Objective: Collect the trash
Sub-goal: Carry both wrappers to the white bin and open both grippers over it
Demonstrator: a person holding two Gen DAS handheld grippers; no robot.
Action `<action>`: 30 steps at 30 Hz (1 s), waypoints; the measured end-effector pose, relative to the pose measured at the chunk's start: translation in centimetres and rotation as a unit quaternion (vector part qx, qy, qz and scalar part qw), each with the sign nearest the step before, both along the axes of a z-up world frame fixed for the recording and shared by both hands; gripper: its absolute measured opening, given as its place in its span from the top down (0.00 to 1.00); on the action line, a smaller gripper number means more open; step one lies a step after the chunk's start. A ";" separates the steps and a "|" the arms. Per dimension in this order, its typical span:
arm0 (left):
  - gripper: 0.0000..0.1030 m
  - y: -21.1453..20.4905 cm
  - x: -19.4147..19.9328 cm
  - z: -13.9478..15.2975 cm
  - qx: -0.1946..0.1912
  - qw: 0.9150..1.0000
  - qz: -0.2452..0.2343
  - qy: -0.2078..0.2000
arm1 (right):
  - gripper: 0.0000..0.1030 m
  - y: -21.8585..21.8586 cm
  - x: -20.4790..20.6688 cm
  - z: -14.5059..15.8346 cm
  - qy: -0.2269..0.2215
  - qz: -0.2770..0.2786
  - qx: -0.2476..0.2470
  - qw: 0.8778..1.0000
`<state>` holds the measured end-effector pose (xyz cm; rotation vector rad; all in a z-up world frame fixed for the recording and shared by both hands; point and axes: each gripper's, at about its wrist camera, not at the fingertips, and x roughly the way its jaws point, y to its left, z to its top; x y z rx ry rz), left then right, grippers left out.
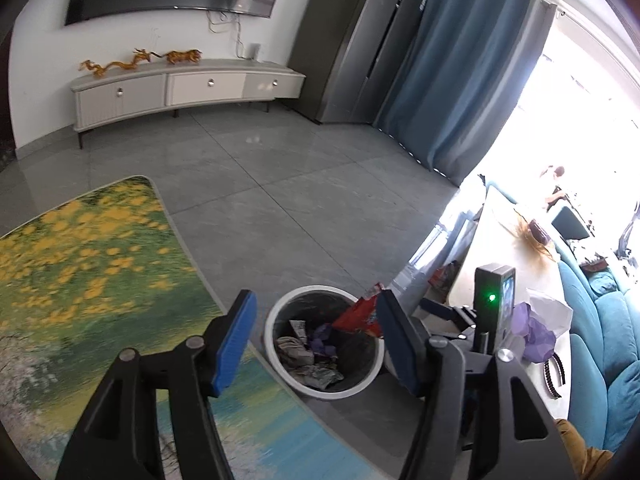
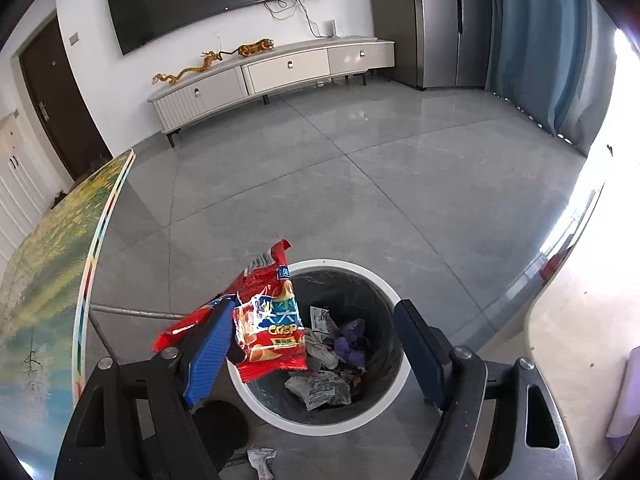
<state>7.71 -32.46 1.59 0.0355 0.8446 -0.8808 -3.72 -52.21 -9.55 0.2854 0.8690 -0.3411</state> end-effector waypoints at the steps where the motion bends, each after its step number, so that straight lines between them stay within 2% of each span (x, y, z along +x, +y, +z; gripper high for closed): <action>1: 0.41 0.5 -0.1 0.1 -0.001 1.000 0.003 0.000 | 0.24 0.1 0.1 0.2 0.004 -0.002 -0.005 1.000; 6: 0.41 3.6 -0.3 0.8 -0.007 1.000 0.018 -0.005 | 0.22 0.6 1.0 -0.4 0.049 -0.012 -0.003 0.999; 10: 0.41 6.1 -0.3 1.2 -0.013 0.999 0.033 -0.009 | 0.22 0.2 1.7 -1.4 0.082 -0.018 0.035 0.996; 14: 0.41 8.5 -0.1 1.3 -0.019 0.999 0.050 -0.006 | 0.22 -0.7 2.1 -2.7 0.094 -0.038 0.084 0.991; 22: 0.41 11.7 1.0 0.4 -0.013 0.997 0.082 0.006 | 0.16 -1.6 3.4 -4.5 0.125 -0.053 0.135 0.982; 30: 0.41 12.7 1.5 -0.9 -0.008 0.995 0.095 0.019 | 0.14 -1.8 3.7 -7.6 0.189 -0.049 0.136 0.971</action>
